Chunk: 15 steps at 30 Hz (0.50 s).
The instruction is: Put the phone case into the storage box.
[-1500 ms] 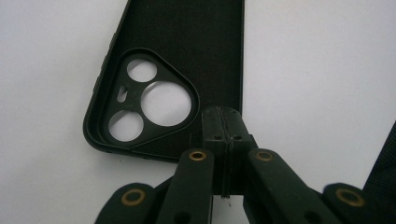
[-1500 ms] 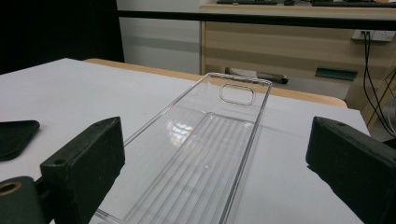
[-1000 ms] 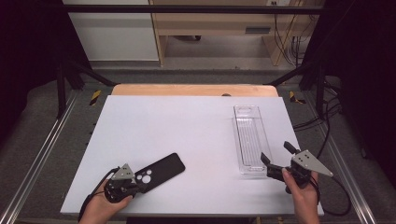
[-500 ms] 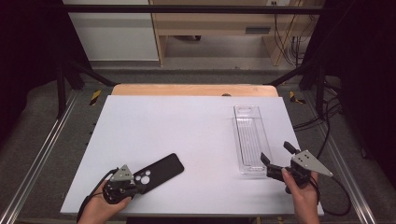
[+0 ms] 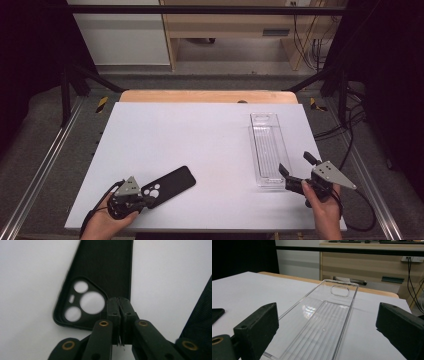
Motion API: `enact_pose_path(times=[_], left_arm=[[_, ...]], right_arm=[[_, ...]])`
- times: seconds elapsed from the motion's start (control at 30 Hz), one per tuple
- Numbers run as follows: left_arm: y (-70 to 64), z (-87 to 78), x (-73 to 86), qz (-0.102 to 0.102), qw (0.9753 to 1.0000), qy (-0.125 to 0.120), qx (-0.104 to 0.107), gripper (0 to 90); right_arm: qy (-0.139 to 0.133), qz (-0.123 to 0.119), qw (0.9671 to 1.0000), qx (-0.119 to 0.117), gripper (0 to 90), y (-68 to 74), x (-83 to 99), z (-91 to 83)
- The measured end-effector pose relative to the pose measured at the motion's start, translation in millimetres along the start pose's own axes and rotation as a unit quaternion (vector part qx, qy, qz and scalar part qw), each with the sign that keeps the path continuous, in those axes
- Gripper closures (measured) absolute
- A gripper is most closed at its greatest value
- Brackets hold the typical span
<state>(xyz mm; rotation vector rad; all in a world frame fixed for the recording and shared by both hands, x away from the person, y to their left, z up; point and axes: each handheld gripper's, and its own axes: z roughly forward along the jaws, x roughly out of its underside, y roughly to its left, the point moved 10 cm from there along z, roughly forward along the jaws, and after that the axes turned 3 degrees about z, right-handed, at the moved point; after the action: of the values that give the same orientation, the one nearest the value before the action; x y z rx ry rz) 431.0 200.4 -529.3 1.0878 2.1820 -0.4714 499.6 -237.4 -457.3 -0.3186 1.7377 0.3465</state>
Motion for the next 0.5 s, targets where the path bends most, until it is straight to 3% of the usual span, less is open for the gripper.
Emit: enact_pose_path(times=[0.03,0.1,0.17,0.27,0.3,0.33,0.43,0.5], left_arm=[[2.1,-3.5,-4.5,0.009,0.9999,-0.011,-0.01,85.2],[7.9,-10.5,-13.5,0.024,0.9987,-0.033,-0.032,75.1],[14.3,-14.4,-20.2,0.03,0.997,-0.049,-0.053,56.6],[18.9,-12.3,-22.0,0.029,0.997,-0.049,-0.053,34.0],[19.9,-10.4,-21.7,0.031,0.9968,-0.048,-0.056,20.9],[20.0,-7.5,-20.1,0.035,0.997,-0.042,-0.054,20.9],[17.8,1.8,-14.0,0.043,0.9978,-0.024,-0.045,9.2],[18.6,7.6,-11.2,0.039,0.9979,-0.02,-0.048,7.4]], right_arm=[[0.0,0.0,1.0,0.0,4.9,0.0,0.0,0.0],[0.0,-0.001,1.0,0.0,4.8,0.0,0.1,0.2],[0.001,-0.001,1.0,0.0,4.8,0.5,0.4,0.4],[0.002,-0.003,1.0,-0.002,4.8,1.1,0.5,0.7],[0.002,-0.003,1.0,-0.002,4.8,1.2,0.5,0.6],[0.002,-0.003,1.0,-0.002,4.8,1.2,0.5,0.6],[0.002,-0.002,1.0,-0.002,4.8,1.1,0.7,0.7],[0.002,-0.004,1.0,-0.002,4.7,1.0,0.7,1.0]])
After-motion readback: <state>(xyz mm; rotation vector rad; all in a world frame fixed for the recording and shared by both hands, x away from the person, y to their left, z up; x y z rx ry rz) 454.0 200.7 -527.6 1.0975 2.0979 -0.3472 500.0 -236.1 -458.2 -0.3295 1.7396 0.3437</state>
